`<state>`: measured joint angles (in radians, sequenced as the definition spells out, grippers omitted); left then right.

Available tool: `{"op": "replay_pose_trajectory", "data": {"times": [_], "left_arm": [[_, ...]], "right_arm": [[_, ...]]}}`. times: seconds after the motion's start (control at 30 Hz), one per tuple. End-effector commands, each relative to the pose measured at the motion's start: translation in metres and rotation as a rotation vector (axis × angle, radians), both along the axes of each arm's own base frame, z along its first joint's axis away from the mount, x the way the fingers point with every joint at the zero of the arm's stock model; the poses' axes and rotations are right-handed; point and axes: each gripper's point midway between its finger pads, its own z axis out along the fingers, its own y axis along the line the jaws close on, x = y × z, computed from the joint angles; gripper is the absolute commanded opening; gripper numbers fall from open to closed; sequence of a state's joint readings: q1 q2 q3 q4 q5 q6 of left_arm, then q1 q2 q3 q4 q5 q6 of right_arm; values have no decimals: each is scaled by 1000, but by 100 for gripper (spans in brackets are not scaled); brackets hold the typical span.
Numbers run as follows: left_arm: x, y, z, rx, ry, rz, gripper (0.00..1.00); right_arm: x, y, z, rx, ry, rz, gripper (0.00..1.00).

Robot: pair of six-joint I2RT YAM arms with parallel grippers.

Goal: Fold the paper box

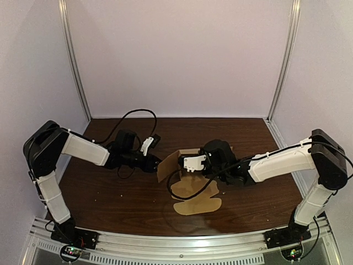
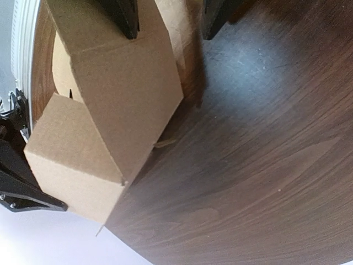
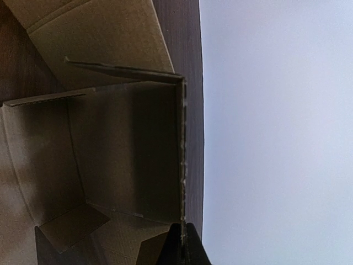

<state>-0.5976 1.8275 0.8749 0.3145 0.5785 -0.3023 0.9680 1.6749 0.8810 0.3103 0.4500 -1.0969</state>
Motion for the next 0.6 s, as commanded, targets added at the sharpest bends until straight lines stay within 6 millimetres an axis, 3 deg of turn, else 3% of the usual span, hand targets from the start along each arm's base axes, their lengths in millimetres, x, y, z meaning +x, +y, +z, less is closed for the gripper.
{"op": "replay_pose_trajectory", "data": {"times": [0.0,0.3,0.57], "left_arm": [[-16,-12,10,-54,-35,-87,42],[-45,4,16,-48,-60,-60,43],[-59,-37,21,-34,-100,-169,45]], "right_arm": [[-2,1,14,53,-43,-20,0],[-10,-4,8,25,-27,-12,0],[-17,-5,0,10,-13,-3,0]]}}
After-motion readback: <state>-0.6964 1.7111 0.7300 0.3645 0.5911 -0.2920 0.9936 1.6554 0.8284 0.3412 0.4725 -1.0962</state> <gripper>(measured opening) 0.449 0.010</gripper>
